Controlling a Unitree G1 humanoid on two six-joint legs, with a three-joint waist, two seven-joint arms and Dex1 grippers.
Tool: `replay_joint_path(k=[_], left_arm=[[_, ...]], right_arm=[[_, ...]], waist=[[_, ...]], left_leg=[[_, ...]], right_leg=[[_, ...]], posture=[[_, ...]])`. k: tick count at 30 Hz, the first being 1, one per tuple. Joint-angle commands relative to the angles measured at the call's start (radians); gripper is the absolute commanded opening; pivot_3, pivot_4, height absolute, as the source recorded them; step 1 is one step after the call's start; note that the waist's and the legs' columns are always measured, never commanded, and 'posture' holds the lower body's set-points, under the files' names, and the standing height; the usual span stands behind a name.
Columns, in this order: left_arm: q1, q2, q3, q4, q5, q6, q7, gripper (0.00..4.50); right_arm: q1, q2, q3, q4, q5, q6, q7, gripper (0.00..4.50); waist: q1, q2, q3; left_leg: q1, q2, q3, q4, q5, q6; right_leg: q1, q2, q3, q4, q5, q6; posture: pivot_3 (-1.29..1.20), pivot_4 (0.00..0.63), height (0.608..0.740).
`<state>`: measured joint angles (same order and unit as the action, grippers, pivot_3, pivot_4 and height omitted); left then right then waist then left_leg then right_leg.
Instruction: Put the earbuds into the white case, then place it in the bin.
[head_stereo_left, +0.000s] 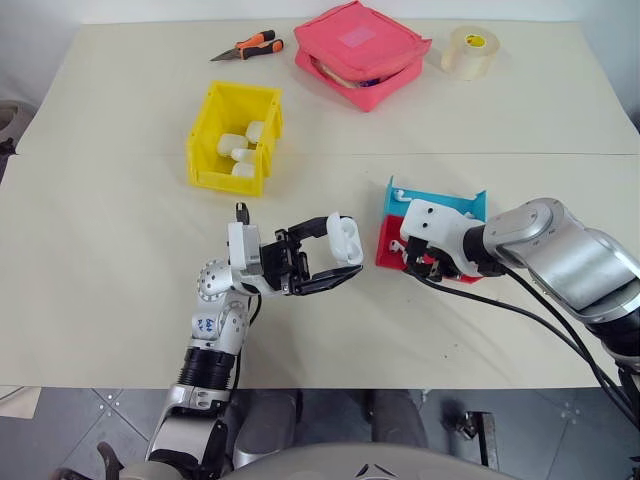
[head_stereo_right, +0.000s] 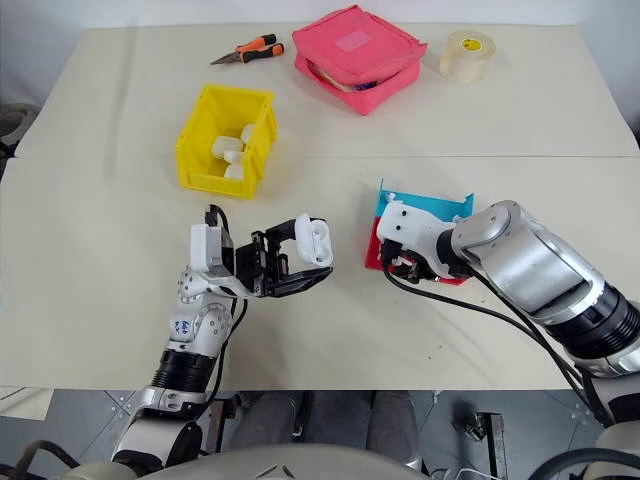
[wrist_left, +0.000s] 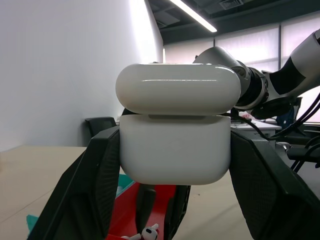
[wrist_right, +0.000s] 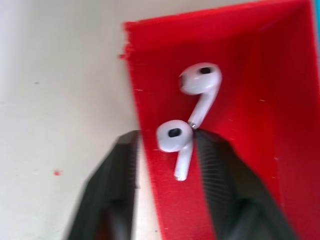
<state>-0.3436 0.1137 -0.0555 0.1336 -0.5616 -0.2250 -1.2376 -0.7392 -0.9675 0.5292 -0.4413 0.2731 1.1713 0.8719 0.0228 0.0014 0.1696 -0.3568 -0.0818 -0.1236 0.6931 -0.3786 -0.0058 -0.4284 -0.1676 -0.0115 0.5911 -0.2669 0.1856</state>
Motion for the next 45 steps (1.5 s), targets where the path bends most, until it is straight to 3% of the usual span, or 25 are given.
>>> replay_joint_path(k=[1,12,18,22,27,32,36,45], left_arm=[[0.007,-0.002,0.01,-0.002,-0.013,-0.025,-0.014,2.8],[0.019,-0.002,0.008,-0.005,-0.018,-0.024,-0.029,2.8],[0.001,0.005,-0.006,-0.033,-0.032,0.039,-0.028,2.8],[-0.053,-0.022,-0.011,-0.03,-0.049,0.102,-0.002,2.8],[-0.093,-0.026,-0.01,-0.043,-0.07,0.166,-0.003,2.8],[-0.117,-0.028,-0.003,-0.06,-0.09,0.212,-0.001,2.8],[-0.119,-0.025,0.006,-0.078,-0.1,0.236,0.007,2.8],[-0.113,-0.032,-0.004,-0.123,-0.109,0.285,0.029,2.8]], right_arm=[[0.01,-0.006,0.003,-0.012,-0.022,-0.007,0.001,0.5],[0.045,-0.006,-0.033,-0.039,-0.016,-0.019,0.009,0.51],[0.217,-0.001,-0.352,-0.12,0.131,-0.112,0.059,0.51],[0.4,0.166,-0.694,-0.145,0.293,-0.298,0.061,0.51],[0.504,0.402,-0.909,-0.191,0.54,-0.424,0.014,0.51],[0.517,0.559,-0.89,-0.242,0.696,-0.463,-0.13,0.51],[0.534,0.624,-0.828,-0.28,0.761,-0.484,-0.208,0.51],[0.558,0.691,-0.677,-0.264,0.73,-0.583,-0.254,0.51]], waist=[[0.0,0.0,0.0],[0.0,0.0,0.0],[0.004,0.0,0.0],[0.004,-0.001,0.0],[0.0,-0.001,0.0],[-0.004,-0.001,0.0],[-0.004,0.0,0.0],[-0.003,0.0,0.0]], left_leg=[[0.0,0.0,0.0,0.0,0.0,0.0],[0.0,0.0,0.0,0.001,0.0,0.0],[-0.001,-0.001,0.0,0.001,0.0,0.001],[-0.001,0.0,0.0,0.001,-0.001,0.001],[0.0,0.0,0.0,0.002,-0.001,0.001],[0.001,0.001,-0.002,0.002,0.0,0.001],[0.002,0.0,-0.003,0.002,0.0,0.001],[0.002,0.0,-0.003,0.002,0.0,0.001]], right_leg=[[0.0,0.0,0.0,0.0,0.0,0.0],[0.0,0.0,0.0,0.0,0.0,0.0],[0.001,0.0,0.0,0.0,0.0,0.0],[0.001,0.0,0.0,0.0,0.001,0.001],[0.002,0.0,0.0,0.0,0.001,0.002],[0.001,0.001,0.002,0.001,0.001,0.002],[0.001,0.001,0.003,0.002,0.001,0.002],[0.001,0.001,0.003,0.002,0.001,0.001]], posture=[[0.0,0.15,0.74],[0.0,0.15,0.74],[0.0,0.15,0.74],[0.0,0.15,0.74],[0.0,0.15,0.74],[0.0,0.15,0.74],[0.0,0.15,0.74],[0.0,0.15,0.74]])
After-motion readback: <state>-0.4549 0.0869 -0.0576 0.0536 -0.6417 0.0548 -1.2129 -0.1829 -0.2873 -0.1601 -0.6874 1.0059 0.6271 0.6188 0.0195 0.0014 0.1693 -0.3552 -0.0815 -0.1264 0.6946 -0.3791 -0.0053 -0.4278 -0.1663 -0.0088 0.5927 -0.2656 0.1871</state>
